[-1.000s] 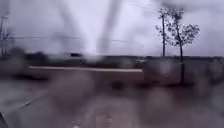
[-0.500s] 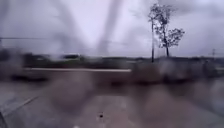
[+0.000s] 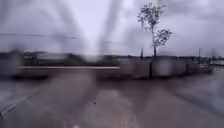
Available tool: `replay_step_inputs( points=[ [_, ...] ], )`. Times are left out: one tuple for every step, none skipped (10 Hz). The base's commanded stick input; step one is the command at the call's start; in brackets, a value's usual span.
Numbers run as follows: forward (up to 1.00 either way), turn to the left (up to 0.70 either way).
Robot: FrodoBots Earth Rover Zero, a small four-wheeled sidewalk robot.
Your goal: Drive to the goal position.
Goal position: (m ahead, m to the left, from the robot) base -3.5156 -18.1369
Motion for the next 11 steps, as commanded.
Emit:
replay_step_inputs(
  points=[
    [-0.70, 0.35],
    [-0.70, 0.35],
    [-0.70, 0.35],
    [-0.70, 0.35],
    [-0.70, 0.35],
    [-0.70, 0.35],
    [-0.70, 0.35],
    [-0.70, 0.35],
    [-0.70, 0.35],
    [-0.70, 0.35],
    [-0.70, 0.35]
  ],
)
